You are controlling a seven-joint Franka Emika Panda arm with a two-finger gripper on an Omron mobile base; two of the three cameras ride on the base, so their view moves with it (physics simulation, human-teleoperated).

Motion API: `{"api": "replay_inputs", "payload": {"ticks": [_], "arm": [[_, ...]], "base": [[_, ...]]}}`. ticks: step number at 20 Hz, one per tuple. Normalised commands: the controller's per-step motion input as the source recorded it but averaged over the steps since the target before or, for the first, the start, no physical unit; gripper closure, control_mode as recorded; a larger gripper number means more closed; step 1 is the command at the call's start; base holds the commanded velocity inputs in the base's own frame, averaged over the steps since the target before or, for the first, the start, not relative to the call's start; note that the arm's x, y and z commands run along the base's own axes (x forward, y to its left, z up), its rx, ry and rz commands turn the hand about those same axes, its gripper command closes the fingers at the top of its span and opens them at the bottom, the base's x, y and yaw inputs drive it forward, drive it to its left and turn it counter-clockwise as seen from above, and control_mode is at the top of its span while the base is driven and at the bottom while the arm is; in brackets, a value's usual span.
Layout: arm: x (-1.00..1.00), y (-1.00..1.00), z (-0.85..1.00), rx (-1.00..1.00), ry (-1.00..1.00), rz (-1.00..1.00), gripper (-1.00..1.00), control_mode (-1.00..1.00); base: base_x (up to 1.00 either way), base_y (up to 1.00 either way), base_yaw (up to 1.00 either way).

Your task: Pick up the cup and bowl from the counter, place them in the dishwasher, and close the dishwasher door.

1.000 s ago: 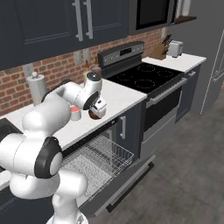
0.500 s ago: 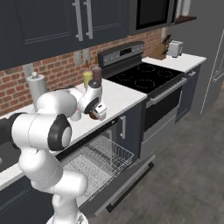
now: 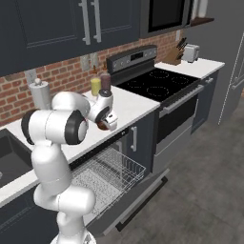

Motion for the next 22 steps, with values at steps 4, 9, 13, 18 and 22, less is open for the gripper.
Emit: {"api": "replay_inputs", "payload": {"ticks": [4, 9, 13, 18, 22], "arm": [[0.42, 0.00, -0.26, 0.00, 0.03, -0.04, -1.00, -1.00], [0.36, 0.00, -0.28, 0.00, 0.02, -0.03, -1.00, -1.00], [0.23, 0.00, -0.34, 0.00, 0.00, -0.02, -1.00, -1.00], [0.15, 0.01, -0.34, 0.00, 0.00, -0.01, -1.00, -1.00], [0.16, 0.04, -0.28, 0.00, 0.00, 0.00, -1.00, -1.00]], "base": [[0.00, 0.00, 0.00], [0.00, 0.00, 0.00], [0.00, 0.00, 0.00], [0.00, 0.00, 0.00], [0.00, 0.00, 0.00]]}}
